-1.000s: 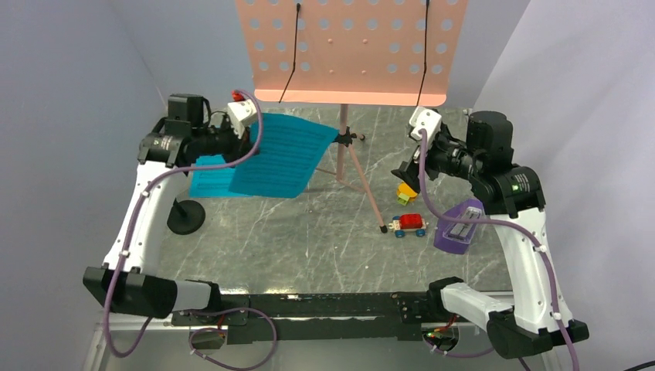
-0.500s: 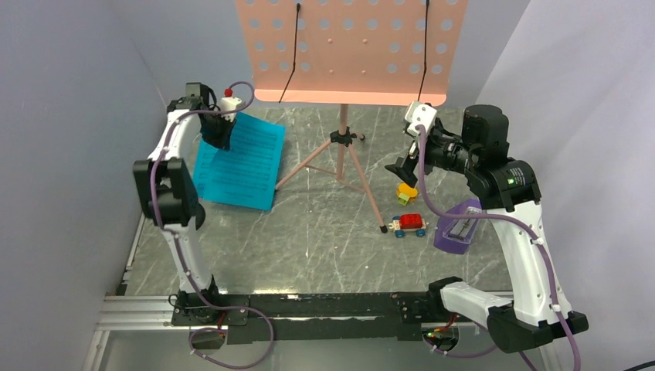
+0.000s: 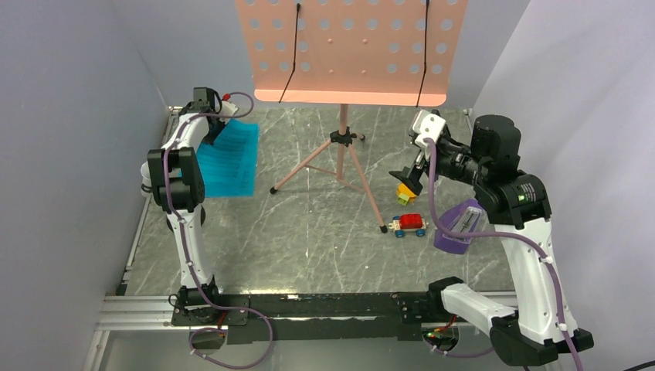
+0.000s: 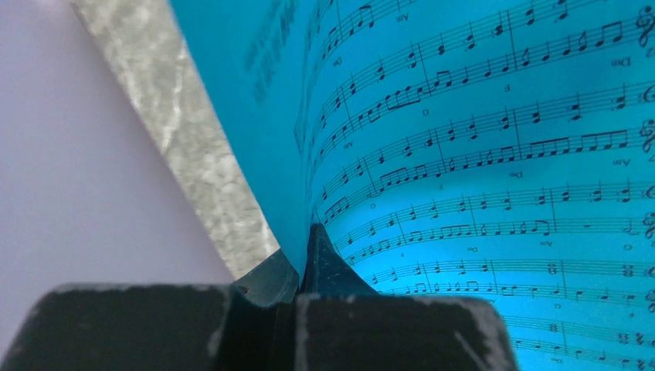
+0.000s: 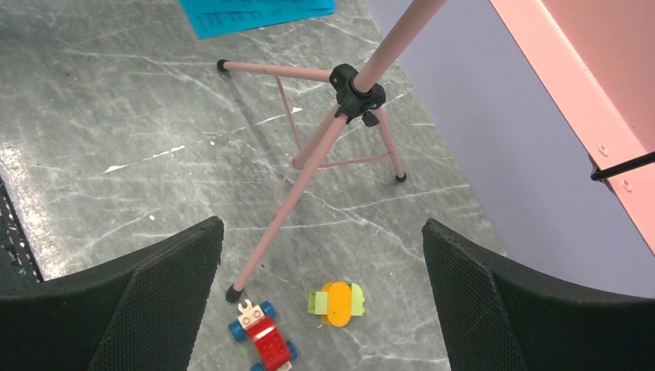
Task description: Pack up the instrument practice props
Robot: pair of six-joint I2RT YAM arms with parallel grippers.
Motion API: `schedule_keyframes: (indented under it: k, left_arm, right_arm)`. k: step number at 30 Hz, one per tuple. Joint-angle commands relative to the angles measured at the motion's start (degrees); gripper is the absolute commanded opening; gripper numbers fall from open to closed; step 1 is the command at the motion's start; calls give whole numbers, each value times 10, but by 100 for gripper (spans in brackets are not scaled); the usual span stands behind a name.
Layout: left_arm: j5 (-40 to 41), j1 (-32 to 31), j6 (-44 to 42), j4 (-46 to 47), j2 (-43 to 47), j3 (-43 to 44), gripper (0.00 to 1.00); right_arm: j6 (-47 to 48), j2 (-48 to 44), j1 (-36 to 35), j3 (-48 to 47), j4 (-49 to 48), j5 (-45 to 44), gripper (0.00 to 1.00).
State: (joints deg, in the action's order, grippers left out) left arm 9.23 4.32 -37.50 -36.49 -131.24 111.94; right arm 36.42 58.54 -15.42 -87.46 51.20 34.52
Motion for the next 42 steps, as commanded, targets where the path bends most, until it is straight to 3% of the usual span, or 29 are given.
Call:
schedule_keyframes:
  k: [1,7,15,16,20,26,34,36,40,42]
  left_arm:
    - [71,1,-38,87,-8,-10,1]
    - [83,0,-19,56,-31,26,1]
    - [71,0,45,-1,-14,10,1]
    - [72,0,48,-3,-13,10,8]
    - [65,0,74,14,25,7,55]
    - [-89,-6,58,115,209,-150,98]
    - [-395,-38,65,147,385,-319,97]
    - [-467,-80,61,174,421,-374,95]
    - [-463,-184,81,243,432,-432,94]
    - [-463,-214,144,294,415,-437,93]
  right_arm:
    - [8,-3,-1,6,2,5,100]
    - [3,1,-1,9,-2,12,100]
    - [-17,-4,-1,34,-21,19,100]
    - [-17,-4,-1,37,-22,21,100]
    - [3,-17,-1,71,-28,20,100]
    - [-67,-89,0,210,-112,33,99]
    - [-256,-141,17,310,-174,54,97]
    - [-290,-132,42,333,-194,84,94]
    - [-342,-82,116,392,-248,151,88]
    - [-354,-39,135,400,-277,179,85]
